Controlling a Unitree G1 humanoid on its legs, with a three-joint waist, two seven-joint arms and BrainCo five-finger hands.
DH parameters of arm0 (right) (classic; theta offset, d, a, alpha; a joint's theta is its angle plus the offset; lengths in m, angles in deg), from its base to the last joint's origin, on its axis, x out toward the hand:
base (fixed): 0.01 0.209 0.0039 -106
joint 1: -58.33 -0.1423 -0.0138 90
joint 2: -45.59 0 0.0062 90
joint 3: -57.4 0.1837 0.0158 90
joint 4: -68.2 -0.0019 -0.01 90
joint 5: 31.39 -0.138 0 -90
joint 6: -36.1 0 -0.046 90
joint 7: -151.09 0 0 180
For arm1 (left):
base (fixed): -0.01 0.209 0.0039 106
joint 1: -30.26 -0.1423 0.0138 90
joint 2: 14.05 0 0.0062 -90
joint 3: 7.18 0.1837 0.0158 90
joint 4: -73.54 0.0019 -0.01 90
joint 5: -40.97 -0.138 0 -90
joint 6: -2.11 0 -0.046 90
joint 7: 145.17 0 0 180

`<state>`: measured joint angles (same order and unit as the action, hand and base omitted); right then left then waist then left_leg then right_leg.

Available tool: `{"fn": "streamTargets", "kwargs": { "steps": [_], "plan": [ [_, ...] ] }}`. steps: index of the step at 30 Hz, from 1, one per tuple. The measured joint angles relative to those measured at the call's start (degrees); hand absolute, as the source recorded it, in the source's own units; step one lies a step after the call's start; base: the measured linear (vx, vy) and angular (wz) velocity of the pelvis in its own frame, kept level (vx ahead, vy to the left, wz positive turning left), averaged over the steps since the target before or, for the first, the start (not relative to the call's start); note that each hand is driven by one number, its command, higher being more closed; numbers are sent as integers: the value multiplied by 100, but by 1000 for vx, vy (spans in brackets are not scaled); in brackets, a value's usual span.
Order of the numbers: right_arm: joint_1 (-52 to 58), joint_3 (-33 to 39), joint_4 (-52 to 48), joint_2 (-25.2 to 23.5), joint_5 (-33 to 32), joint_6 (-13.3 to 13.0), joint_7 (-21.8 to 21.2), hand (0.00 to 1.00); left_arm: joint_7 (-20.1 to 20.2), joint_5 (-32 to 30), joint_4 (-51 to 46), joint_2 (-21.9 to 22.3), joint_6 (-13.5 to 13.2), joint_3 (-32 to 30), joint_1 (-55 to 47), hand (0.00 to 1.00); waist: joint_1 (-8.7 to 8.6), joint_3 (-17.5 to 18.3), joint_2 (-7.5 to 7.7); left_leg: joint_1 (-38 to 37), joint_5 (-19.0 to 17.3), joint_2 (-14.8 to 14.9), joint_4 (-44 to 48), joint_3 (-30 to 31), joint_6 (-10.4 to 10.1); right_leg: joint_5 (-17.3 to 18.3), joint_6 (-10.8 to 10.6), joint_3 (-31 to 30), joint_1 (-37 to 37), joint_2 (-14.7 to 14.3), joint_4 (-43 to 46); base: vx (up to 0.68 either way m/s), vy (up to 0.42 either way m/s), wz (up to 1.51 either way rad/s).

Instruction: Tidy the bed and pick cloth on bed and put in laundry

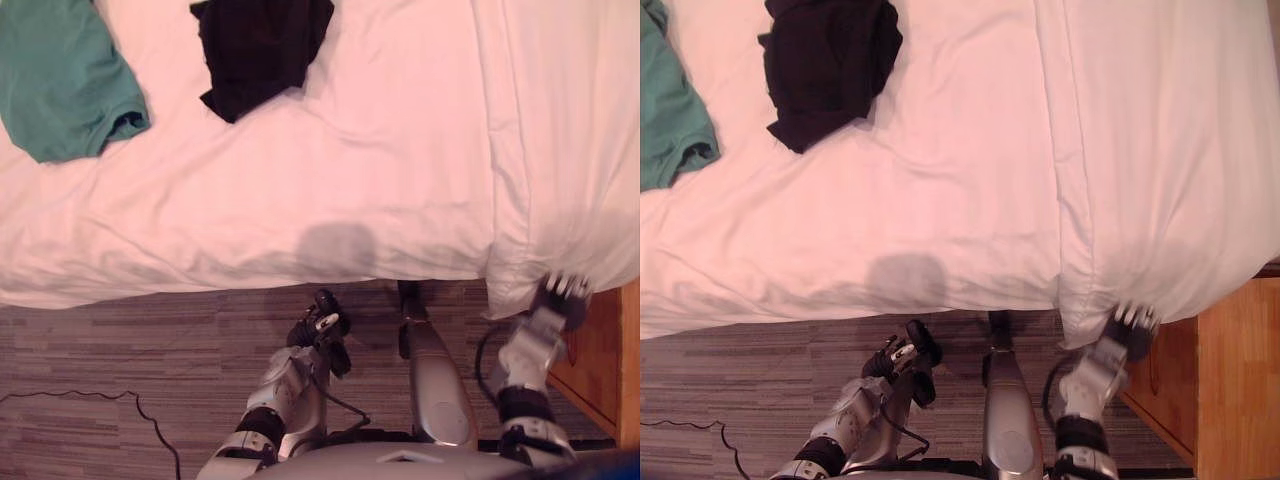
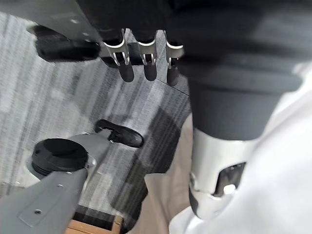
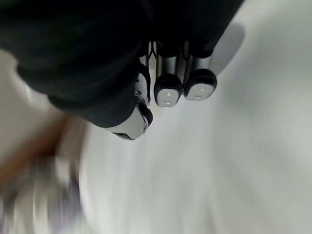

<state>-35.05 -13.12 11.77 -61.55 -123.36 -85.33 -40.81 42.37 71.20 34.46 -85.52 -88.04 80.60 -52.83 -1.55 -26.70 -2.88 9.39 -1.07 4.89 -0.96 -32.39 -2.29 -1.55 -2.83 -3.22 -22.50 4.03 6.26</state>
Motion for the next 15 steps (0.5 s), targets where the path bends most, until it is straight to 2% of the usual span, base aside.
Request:
{"fn": "streamTargets", "kwargs": {
  "steps": [2, 7, 10, 12, 15],
  "plan": [
    [304, 1, 0, -95, -6, 9, 13, 100, -2, -7, -4, -6, -19, -90, -82, 0, -59, 58, 8, -110, -31, 45, 17, -57, -44, 1, 0, -3, 125, -37, -32, 32, -21, -14],
    [693, 306, -8, -63, 85, 11, -103, 100, 13, -50, 44, -52, -46, -333, -456, 0, -45, 614, 131, -480, -179, 205, 105, -192, -122, 34, 50, -44, 508, -175, -117, 50, -24, -15],
    [1104, 407, -497, -55, 1284, -33, -133, 100, 63, -110, 47, -47, -78, -395, -716, 0, -37, 1053, 158, -707, -220, 266, 104, -180, -151, 91, 108, 46, 818, -207, -238, 36, -15, 6],
    [1360, 406, -1202, -36, 2261, -74, -142, 100, 100, -291, 43, -50, -61, -568, -869, 0, -24, 1349, 208, -842, -229, 296, 74, -173, -163, 96, 119, 107, 1014, -224, -348, 28, -10, 8],
    [1542, 401, -1712, -6, 2606, -93, -336, 100, 112, -474, 41, -89, -22, -775, -1021, 0, 41, 1651, 291, -1063, -234, 326, -8, -167, -180, 107, 133, 193, 1290, -248, -463, 41, -6, 9]
  ]
}}
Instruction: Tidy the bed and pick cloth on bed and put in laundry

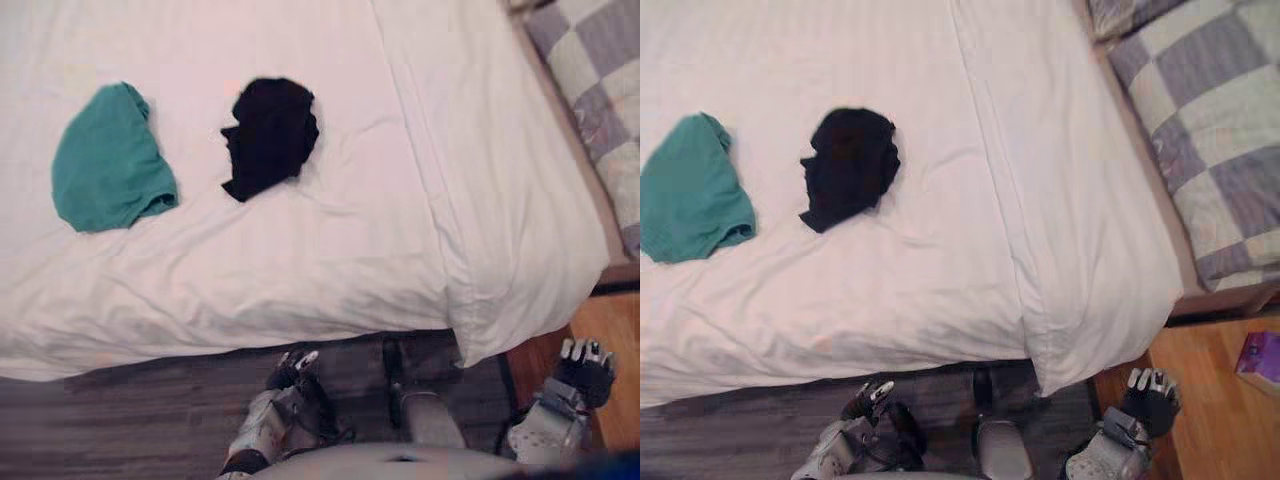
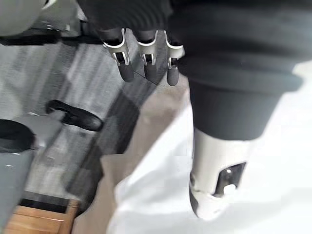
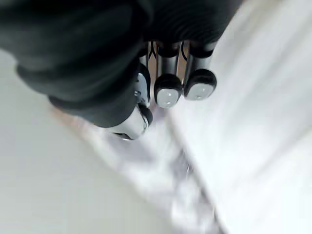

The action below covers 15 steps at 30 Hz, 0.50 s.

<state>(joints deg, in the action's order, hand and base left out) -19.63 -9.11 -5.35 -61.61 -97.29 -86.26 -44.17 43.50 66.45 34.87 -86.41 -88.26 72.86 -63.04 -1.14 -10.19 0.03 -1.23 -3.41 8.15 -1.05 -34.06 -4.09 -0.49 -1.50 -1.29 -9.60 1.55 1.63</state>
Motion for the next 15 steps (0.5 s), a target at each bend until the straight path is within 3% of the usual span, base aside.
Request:
{"fn": "streamTargets", "kwargs": {
  "steps": [3, 8, 10, 15],
  "plan": [
    [80, -32, -219, 0, 162, 3, -161, 100, -2, -257, 2, -5, 18, -166, -98, 0, 70, 220, 57, -245, -17, 5, -72, 16, -29, 9, -2, 70, 284, -4, -94, 55, 17, 8],
    [-423, -193, -320, 0, -306, 60, -81, 100, 11, -484, 122, -73, 17, -117, -131, 0, 80, 271, 12, -145, -48, -49, -20, 32, -17, 21, -29, 83, 184, 65, -46, -17, 7, 1],
    [-876, -130, -320, 50, -433, 70, 176, 100, 11, -478, 194, -67, 42, -50, -23, 0, 85, 169, -87, 45, -58, -83, 64, 37, 3, 30, -48, 69, -41, 113, 77, -78, 21, 2],
    [-2857, 32, -192, 728, -535, 66, 1127, 100, 27, -288, 179, 208, 240, 229, 599, 0, 171, -677, -730, 795, 45, -313, 233, 78, 210, 83, -131, -1, -1015, 369, 709, -128, 31, 9]
  ]
}}
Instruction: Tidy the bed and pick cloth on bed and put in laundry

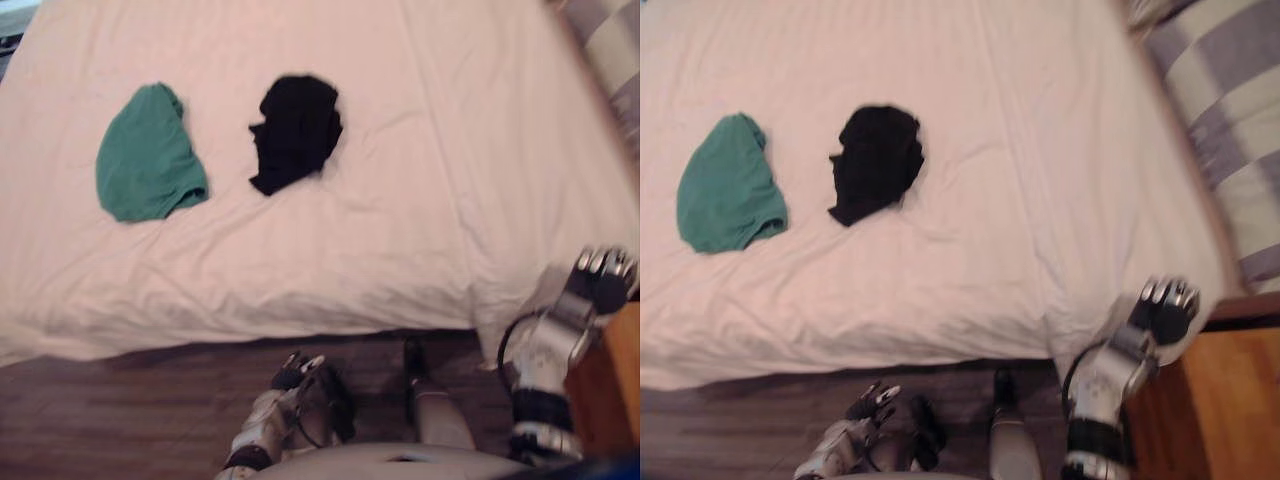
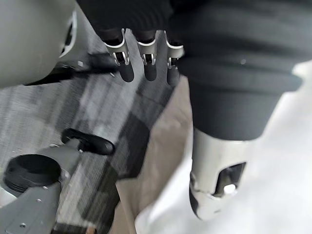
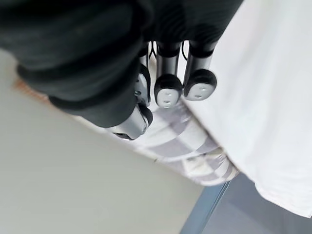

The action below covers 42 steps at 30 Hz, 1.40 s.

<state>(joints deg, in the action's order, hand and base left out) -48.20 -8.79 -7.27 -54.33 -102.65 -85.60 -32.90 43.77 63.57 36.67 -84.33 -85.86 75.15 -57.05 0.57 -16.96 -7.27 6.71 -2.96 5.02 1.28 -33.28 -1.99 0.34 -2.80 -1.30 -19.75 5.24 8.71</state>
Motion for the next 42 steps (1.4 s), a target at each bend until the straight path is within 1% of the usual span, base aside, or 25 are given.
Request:
{"fn": "streamTargets", "kwargs": {
  "steps": [2, 4, 6, 7, 9, 11, 13, 17, 19, 20, 22, 23, 24, 25, 26, 27, 28, 30, 33, 34, 35, 37, 39, 41, 42],
  "plan": [
    [-575, 56, 118, 113, -61, -54, 244, 100, -8, 216, -1, -2, 11, 67, 181, 0, 34, -306, -147, 267, 52, -31, 61, 3, 63, 4, 2, -25, -355, 36, 200, -108, -23, 8],
    [-951, 57, 109, 177, -137, -209, 347, 100, -4, 414, -9, -28, 1, 127, 318, 0, 33, -497, -217, 585, 108, -64, 113, 17, 92, 14, 6, -69, -752, 71, 387, -72, -42, 5],
    [-1284, 73, -112, 328, -163, -584, 355, 100, 19, 560, -15, -41, -26, 394, 560, 0, -1, -862, -309, 770, 167, -129, 113, -16, 140, 30, -10, -136, -1052, 120, 587, -80, -22, 1],
    [-1315, 73, -139, 360, -162, -656, 355, 100, 67, 565, -14, -43, -43, 501, 594, 0, -24, -883, -318, 845, 179, -157, 113, -16, 153, 46, -22, -150, -1157, 142, 635, -79, 6, 6],
    [-1445, 57, -227, 448, -25, -931, 354, 100, 234, 735, -12, -47, -149, 780, 669, 0, -111, -960, -335, 1066, 220, -267, 101, -35, 185, 105, -50, -226, -1504, 231, 847, -48, 19, 9],
    [-1477, 37, -239, 518, 63, -1085, 352, 100, 243, 792, -12, -47, -185, 921, 713, 0, -126, -1021, -370, 1121, 233, -324, 90, -56, 193, 117, -68, -275, -1608, 276, 913, -43, 26, 5],
    [-1467, 27, -241, 598, 162, -1332, 299, 100, 252, 836, -13, -49, -281, 1031, 720, 0, -145, -1048, -428, 1225, 232, -400, 87, -59, 192, 145, -113, -326, -1752, 336, 943, -43, 39, 6],
    [-1269, 16, -241, 597, 357, -1630, 185, 100, 266, 966, -15, -56, -390, 1139, 720, 0, -172, -1058, -437, 1328, 207, -472, 78, -89, 159, 124, -185, -414, -1882, 376, 932, 1, 27, -1],
    [-883, 32, -172, 565, 417, -1775, 157, 100, 353, 1003, -15, -68, -452, 1209, 695, 0, -270, -1078, -409, 1365, 190, -512, 60, -114, 136, 92, -215, -475, -1934, 389, 895, 34, 50, -4],
    [-747, 40, -43, 551, 328, -1780, 157, 100, 371, 1003, -16, -72, -480, 1208, 686, 0, -290, -1084, -401, 1374, 184, -517, 60, -134, 127, 78, -229, -500, -1938, 384, 865, 54, 56, -20],
    [-309, 77, 621, 498, -137, -1658, 136, 100, 380, 1015, -32, -71, -517, 1208, 680, 0, -294, -1094, -416, 1420, 178, -523, 62, -259, 118, -10, -246, -604, -1983, 362, 737, 57, 38, -32],
    [-65, 189, 1036, 365, -489, -1545, 139, 100, 387, 1049, -85, -69, -518, 1207, 667, 0, -325, -1140, -445, 1434, 178, -538, 64, -304, 118, -58, -267, -719, -2012, 338, 671, 81, 17, -56],
    [137, 297, 1303, 162, -740, -1478, 136, 100, 389, 1054, -108, -68, -518, 1202, 653, 0, -343, -1151, -429, 1435, 178, -549, 70, -428, 118, -112, -282, -891, -2072, 296, 621, 87, 2, -60],
    [248, 304, 1402, 62, -823, -1464, 122, 100, 385, 1056, -107, -70, -509, 1204, 646, 0, -384, -1151, -429, 1430, 178, -552, 83, -446, 118, -130, -290, -938, -2084, 287, 600, 91, -13, -57],
    [467, 295, 1492, -93, -970, -1387, 47, 100, 379, 1060, -109, -65, -510, 1205, 602, 0, -491, -1151, -429, 1403, 176, -553, 104, -488, 120, -145, -307, -1010, -2076, 272, 576, 78, -12, -41],
    [688, 273, 1510, -155, -975, -1355, -47, 100, 379, 1062, -109, -62, -507, 1221, 551, 0, -576, -1153, -426, 1348, 168, -543, 114, -569, 121, -155, -316, -1072, -2033, 244, 547, 70, -8, -35],
    [767, 264, 1520, -155, -973, -1332, -77, 100, 386, 1064, -109, -64, -510, 1221, 525, 0, -608, -1153, -426, 1317, 153, -527, 120, -573, 121, -168, -315, -1086, -1998, 223, 520, 52, -16, -37],
    [971, 259, 1552, -91, -935, -1246, -204, 100, 368, 1193, -102, -68, -511, 1201, 483, 0, -603, -1156, -422, 1180, -28, -374, 183, -599, 153, -245, -290, -1108, -1801, 75, 358, 19, -21, -33],
    [1037, 247, 1609, -33, -884, -1140, -304, 100, 367, 1265, -89, -67, -509, 1149, 475, 0, -577, -1186, -377, 1076, -146, -224, 250, -676, 207, -367, -243, -1056, -1554, -26, 93, -43, -24, -12],
    [1038, 243, 1644, -33, -848, -1070, -328, 0, 370, 1271, -86, -64, -517, 1082, 462, 0, -574, -1219, -328, 1009, -161, -180, 296, -671, 193, -391, -258, -1032, -1419, -44, -14, -41, -31, -6],
    [1055, 242, 1649, -33, -828, -1033, -333, 0, 365, 1271, -83, -63, -517, 1060, 461, 0, -582, -1223, -321, 976, -163, -159, 306, -655, 191, -408, -261, -1006, -1345, -46, -68, -28, -31, 4],
    [1189, 204, 1658, -40, -528, -905, -295, 0, 366, 1270, -59, -57, -509, 977, 453, 0, -576, -1236, -299, 844, -171, -106, 332, -560, 177, -420, -251, -885, -1109, -46, -151, -3, -20, 16],
    [1442, -25, 1657, -44, 223, -644, -139, 0, 310, 1259, -57, -54, -514, 895, 425, 0, -571, -1244, -251, 631, -189, -45, 371, -423, 150, -406, -226, -729, -773, -50, -225, 23, -12, 23],
    [1609, -308, 1659, -103, 1005, -290, -34, 0, 169, 1252, -72, -48, -514, 702, 383, 0, -556, -1199, -94, 440, -200, 13, 381, -330, 135, -403, -208, -588, -481, -57, -299, 21, -12, 20],
    [1659, -434, 1660, -127, 1185, -204, -35, 0, 146, 1250, -69, -52, -512, 639, 362, 0, -543, -1163, -34, 402, -201, 31, 384, -290, 127, -415, -165, -548, -407, -63, -321, 28, -23, 26]
  ]
}}
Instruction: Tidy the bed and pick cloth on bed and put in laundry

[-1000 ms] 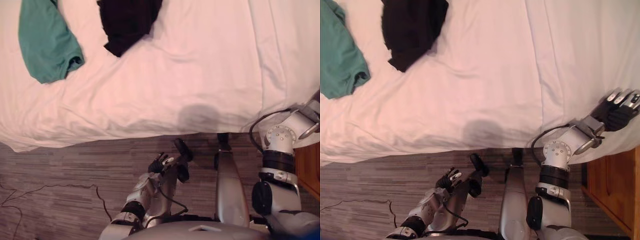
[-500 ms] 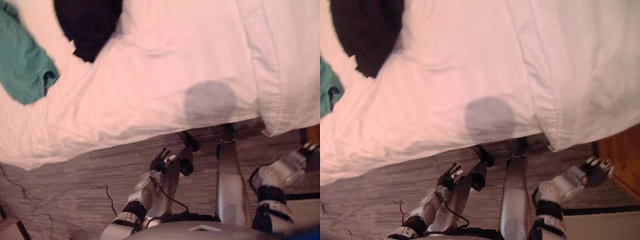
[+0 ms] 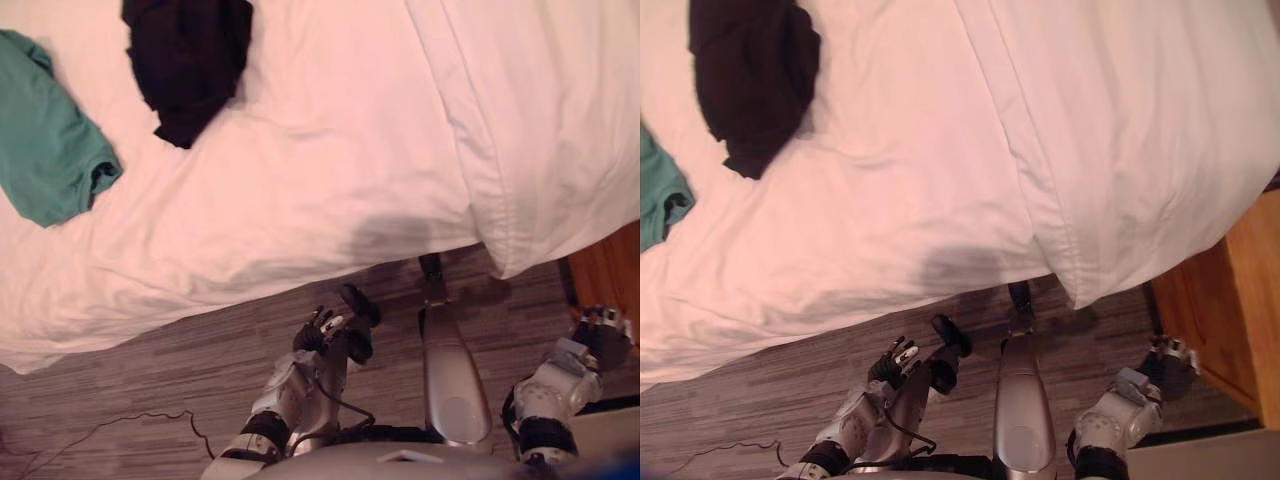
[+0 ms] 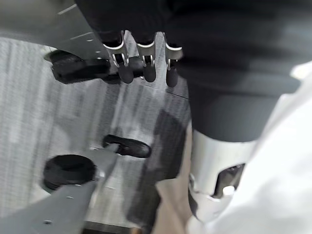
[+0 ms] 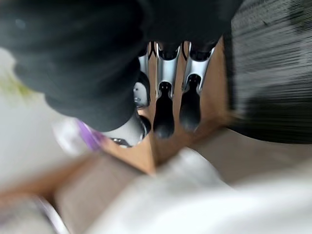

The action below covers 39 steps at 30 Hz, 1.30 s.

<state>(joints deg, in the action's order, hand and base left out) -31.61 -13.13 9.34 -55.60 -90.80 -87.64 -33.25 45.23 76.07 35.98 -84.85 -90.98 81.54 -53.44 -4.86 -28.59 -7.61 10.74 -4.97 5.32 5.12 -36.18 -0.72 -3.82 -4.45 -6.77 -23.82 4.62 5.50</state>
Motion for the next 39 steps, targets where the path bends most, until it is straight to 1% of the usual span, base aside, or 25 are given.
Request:
{"fn": "streamTargets", "kwargs": {
  "steps": [2, 4, 5, 6, 8, 11, 14, 16, 18, 20, 23, 25, 26, 27, 28, 30, 31, 32, 33, 34, 35, 36, 37, 38, 39],
  "plan": [
    [242, -342, 51, -118, 479, 369, -93, 0, -139, -46, 33, -14, 17, -140, -81, 0, 107, 303, 220, -81, 6, 69, -12, 156, -30, -12, 44, 193, 247, -19, -159, 68, -30, 36],
    [493, -591, 396, -253, 687, 1153, -804, 0, -252, -153, 77, -39, 118, -280, -238, 0, 262, 771, 500, -297, 54, 129, -137, 372, -115, 26, 119, 464, 614, -56, -306, 127, -33, 45],
    [557, -687, 526, -267, 698, 1359, -1016, 0, -305, -258, 82, -37, 156, -335, -279, 0, 298, 898, 571, -372, 64, 144, -179, 429, -132, 43, 142, 543, 733, -64, -350, 154, -26, 50],
    [652, -850, 810, -308, 866, 1701, -1351, 0, -370, -344, 142, -46, 180, -392, -350, 0, 365, 1141, 670, -549, 89, 162, -284, 553, -174, 79, 170, 699, 983, -83, -447, 140, -13, 41],
    [728, -960, 1274, -428, 1236, 2098, -1740, 0, -445, -532, 359, -38, 216, -539, -381, 0, 483, 1471, 780, -850, 114, 175, -433, 658, -216, 130, 193, 851, 1363, -106, -593, 159, 4, 39],
    [681, -1136, 1818, -532, 1864, 2564, -1940, 0, -452, -767, 523, 46, 216, -788, -473, 0, 583, 1897, 803, -1242, 96, 166, -573, 718, -272, 201, 183, 974, 1823, -112, -735, 124, 28, 16],
    [562, -1101, 2090, -573, 1960, 2968, -1848, 0, -594, -1176, 526, 95, 43, -787, -588, 0, 586, 2048, 775, -1625, 42, 169, -526, 560, -347, 340, 179, 1143, 2314, -62, -744, 58, 27, 26],
    [509, -876, 2235, -580, 2025, 3224, -1686, 0, -730, -1218, 520, 89, -25, -776, -572, 0, 518, 2085, 829, -1450, -300, 423, 394, 140, -331, 451, 196, 1598, 2691, 74, -722, -37, -2, 86],
    [520, -850, 2276, -527, 2028, 3309, -1518, 0, -719, -1216, 545, 77, -42, -766, -624, 0, 506, 2128, 787, -1345, -635, 753, 1011, -187, -190, 603, 189, 1831, 2800, 79, -559, -103, 29, 63],
    [519, -760, 2332, -488, 2029, 3397, -1392, 0, -674, -1225, 525, 63, -126, -743, -749, 0, 497, 2194, 752, -1380, -657, 665, 969, -170, -152, 745, 112, 1894, 2793, 180, -366, -95, 91, 36],
    [495, -470, 2584, -474, 2243, 3556, -1270, 0, -582, -1467, 511, -165, -171, -502, -949, 0, 432, 2456, 855, -1339, -391, 305, 455, -203, -100, 774, 38, 1864, 2621, 383, -268, -39, 97, 12],
    [539, -278, 2676, -482, 2552, 3618, -1222, 0, -538, -1660, 523, -273, -177, -550, -983, 0, 416, 2511, 954, -1264, -386, 265, 591, -238, -120, 753, 15, 1842, 2624, 502, -344, -20, 71, 10],
    [568, -188, 2716, -536, 2753, 3625, -1205, 0, -517, -1692, 534, -360, -183, -550, -973, 0, 402, 2509, 1061, -1134, -537, 299, 966, -197, -83, 755, 0, 1844, 2592, 659, -352, -22, 34, 11],
    [611, -159, 2743, -537, 2874, 3623, -1191, 0, -446, -1785, 525, -387, -189, -541, -976, 0, 392, 2513, 1051, -1035, -707, 443, 1365, -191, 42, 750, 3, 1822, 2570, 733, -339, 62, -114, -17],
    [631, -135, 2817, -439, 2934, 3581, -1178, 0, -326, -1888, 533, -409, -238, -532, -1005, 0, 415, 2533, 1019, -977, -864, 932, 1960, 85, -4, 737, -53, 1646, 2574, 816, -314, 112, -188, -46],
    [550, -107, 3023, -264, 2941, 3553, -1129, 0, -236, -1886, 753, -407, -269, -409, -1023, 0, 409, 2625, 791, -1096, -644, 1181, 1708, 772, -225, 656, -262, 1417, 2621, 870, -358, 110, -143, -67],
    [416, -108, 3237, -46, 3090, 3539, -1082, 0, -146, -1869, 825, -392, -264, -143, -1038, 0, 409, 2635, 500, -1427, 94, 1217, 916, 1375, -739, 539, -507, 1144, 2582, 851, -420, 45, 49, -80],
    [353, -113, 3324, 16, 3178, 3540, -1056, 0, -143, -1867, 877, -393, -262, -39, -1036, 0, 413, 2636, 428, -1593, -72, 1122, 733, 1480, -1074, 478, -599, 1015, 2535, 885, -465, 15, 244, -93],
    [190, -67, 3423, 27, 3356, 3515, -1022, 0, -140, -1860, 955, -466, -233, 132, -996, 0, 372, 2589, 512, -1843, -305, 904, 388, 1334, -1156, 327, -765, 838, 2523, 1074, -566, -21, 321, -70],
    [141, -17, 3405, -114, 3506, 3486, -1027, 0, -141, -1881, 961, -716, -162, 285, -951, 0, 292, 2471, 692, -2038, -329, 708, 370, 1226, -1113, 96, -788, 787, 2585, 1236, -545, -46, 276, -58],
    [113, -17, 3405, -173, 3581, 3472, -1023, 0, -134, -1894, 977, -832, -99, 383, -971, 0, 283, 2427, 716, -2125, -361, 669, 335, 1175, -1102, -1, -748, 828, 2586, 1257, -514, -58, 114, -46],
    [52, -61, 3396, -222, 3608, 3452, -1022, 0, -124, -1902, 1009, -936, -23, 507, -1000, 0, 278, 2410, 750, -2237, -381, 667, 265, 1092, -1073, -142, -606, 987, 2552, 1236, -411, -77, 24, -42],
    [23, -224, 3392, -206, 3609, 3461, -1023, 0, -103, -1927, 1008, -1003, 27, 640, -999, 0, 293, 2420, 756, -2285, -381, 686, 186, 956, -1048, -325, -333, 1249, 2394, 1179, -259, -116, -22, -52],
    [-39, -548, 3394, -178, 3655, 3495, -1040, 0, -54, -2086, 986, -1042, 50, 816, -994, 0, 342, 2426, 731, -2233, -326, 732, 108, 815, -953, -586, 57, 1696, 2199, 1097, -207, -104, -72, -37],
    [-63, -799, 3356, -141, 3743, 3497, -1086, 0, -15, -2164, 976, -1116, 55, 981, -932, 0, 345, 2404, 768, -2108, -264, 724, 68, 799, -842, -393, 93, 1996, 2041, 1017, 84, 34, -143, -15]
  ]
}}
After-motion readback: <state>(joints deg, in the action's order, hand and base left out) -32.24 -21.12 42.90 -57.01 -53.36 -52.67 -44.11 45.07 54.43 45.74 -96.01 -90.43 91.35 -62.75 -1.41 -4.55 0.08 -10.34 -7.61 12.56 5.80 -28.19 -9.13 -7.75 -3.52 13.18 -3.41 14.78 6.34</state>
